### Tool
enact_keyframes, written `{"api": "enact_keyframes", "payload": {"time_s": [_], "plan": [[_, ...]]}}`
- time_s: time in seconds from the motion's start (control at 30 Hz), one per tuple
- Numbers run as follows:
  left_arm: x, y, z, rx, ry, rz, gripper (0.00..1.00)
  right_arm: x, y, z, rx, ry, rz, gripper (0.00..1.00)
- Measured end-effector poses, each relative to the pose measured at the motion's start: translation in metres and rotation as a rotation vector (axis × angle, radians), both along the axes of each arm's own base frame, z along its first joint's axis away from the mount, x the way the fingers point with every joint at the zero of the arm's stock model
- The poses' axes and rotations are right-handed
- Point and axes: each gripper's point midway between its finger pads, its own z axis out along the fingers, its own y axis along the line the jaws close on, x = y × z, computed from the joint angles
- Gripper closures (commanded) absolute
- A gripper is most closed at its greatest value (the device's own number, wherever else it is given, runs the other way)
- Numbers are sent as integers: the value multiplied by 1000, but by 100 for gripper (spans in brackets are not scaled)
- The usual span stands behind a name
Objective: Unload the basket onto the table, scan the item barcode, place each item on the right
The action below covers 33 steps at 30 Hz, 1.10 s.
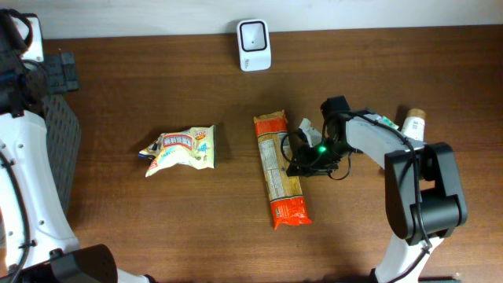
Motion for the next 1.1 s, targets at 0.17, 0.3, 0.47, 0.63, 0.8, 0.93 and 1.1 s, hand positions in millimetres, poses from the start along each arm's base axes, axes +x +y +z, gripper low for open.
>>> {"api": "enact_keyframes", "payload": {"time_s": [0.17,0.3,0.47,0.63,0.8,0.93,1.1], "plan": [[0,0,0,0,0,0,1,0,8,0,60,-13,2,88],[0,0,0,0,0,0,1,1,11,6,85,-11,0,96],[0,0,0,0,0,0,1,28,3,43,-83,-52,33,96],[0,0,0,0,0,0,1,34,25,60,-486,-225,98,84],[0,0,0,0,0,0,1,-10,96,29,-622,-307,281,47],[0,0,0,0,0,0,1,5,77,25,-684,-298,228,39],[0,0,0,0,0,0,1,36,70,72,-677,-357,145,15]]}}
